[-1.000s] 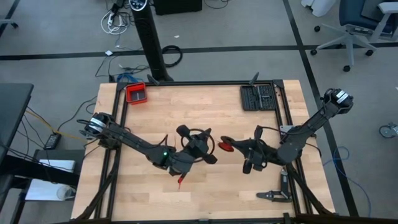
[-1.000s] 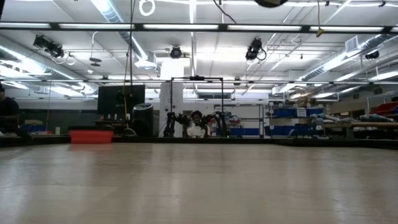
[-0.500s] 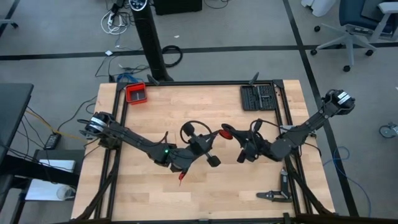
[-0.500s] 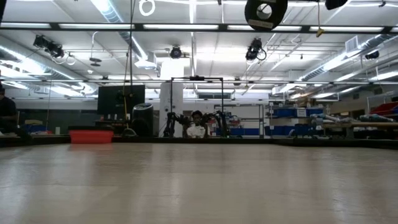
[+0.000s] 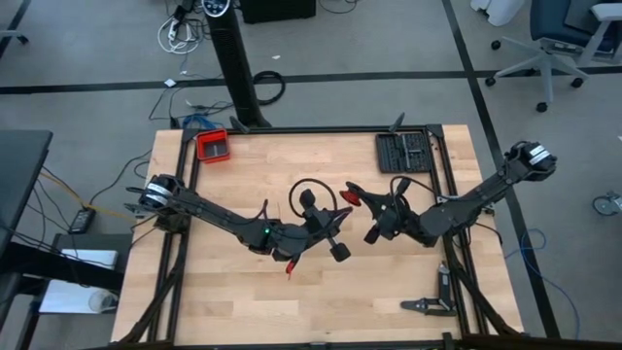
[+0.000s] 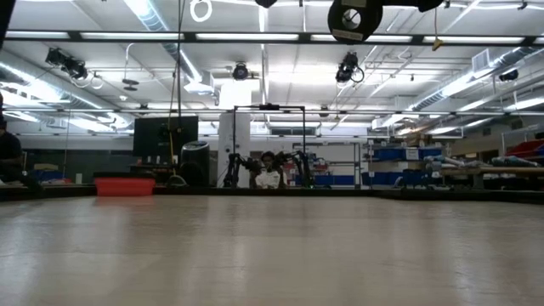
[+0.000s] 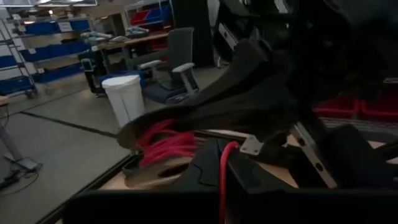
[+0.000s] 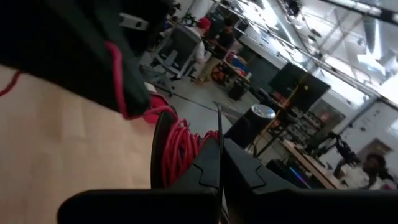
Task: Coil cords
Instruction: Coil the red wire onto the spool
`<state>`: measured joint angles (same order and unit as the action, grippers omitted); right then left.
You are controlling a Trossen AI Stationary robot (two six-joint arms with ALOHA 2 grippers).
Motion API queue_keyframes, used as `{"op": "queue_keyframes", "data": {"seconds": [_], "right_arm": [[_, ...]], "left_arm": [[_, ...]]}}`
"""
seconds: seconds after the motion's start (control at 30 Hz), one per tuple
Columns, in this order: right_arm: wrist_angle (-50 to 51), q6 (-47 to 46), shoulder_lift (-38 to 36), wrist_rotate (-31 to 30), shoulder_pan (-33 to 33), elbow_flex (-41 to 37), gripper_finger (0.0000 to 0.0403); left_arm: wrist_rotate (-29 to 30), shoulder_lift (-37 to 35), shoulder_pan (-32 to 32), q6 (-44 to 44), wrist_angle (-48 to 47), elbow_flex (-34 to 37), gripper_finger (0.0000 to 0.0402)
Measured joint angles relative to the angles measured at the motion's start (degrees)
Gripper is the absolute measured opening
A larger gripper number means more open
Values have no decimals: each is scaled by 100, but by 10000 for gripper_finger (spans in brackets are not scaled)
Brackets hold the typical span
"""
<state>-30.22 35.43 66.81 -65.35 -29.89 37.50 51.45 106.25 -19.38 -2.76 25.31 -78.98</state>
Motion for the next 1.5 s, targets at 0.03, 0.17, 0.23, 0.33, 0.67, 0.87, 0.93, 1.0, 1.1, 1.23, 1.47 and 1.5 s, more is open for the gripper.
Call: {"op": "queue_keyframes", "data": {"seconds": [0.03,0.17,0.23,0.33,0.67,0.87,0.93,1.0,1.1,1.23,1.47,1.5], "right_arm": [[0,-56,4,-57,20,0,1],[-82,-369,6,-107,76,0,2],[-235,-523,9,-97,79,0,2],[-523,-582,7,-104,67,0,2],[-755,-740,2,179,30,2,2],[-940,-897,4,453,22,2,2],[-1055,-926,4,577,-4,2,2],[-1115,-1010,2,684,-9,2,2],[-1151,-1189,2,834,-9,2,2],[-1205,-1445,2,860,-9,2,2],[-1927,-1492,2,857,-54,2,2],[-2032,-1487,2,863,-77,2,2]], "left_arm": [[-21,4,2,-8,2,0,0],[-157,89,63,-30,90,-4,0],[-202,114,71,-72,80,-2,0],[-292,198,96,-142,193,-4,0],[-492,291,127,-282,362,4,0],[-524,291,127,-276,341,4,0],[-530,291,127,-272,342,4,0],[-530,291,127,-267,342,4,0],[-530,291,127,-245,322,4,0],[-528,291,129,-130,297,4,0],[-454,291,152,19,99,4,0],[-424,291,167,116,1,4,0]]}}
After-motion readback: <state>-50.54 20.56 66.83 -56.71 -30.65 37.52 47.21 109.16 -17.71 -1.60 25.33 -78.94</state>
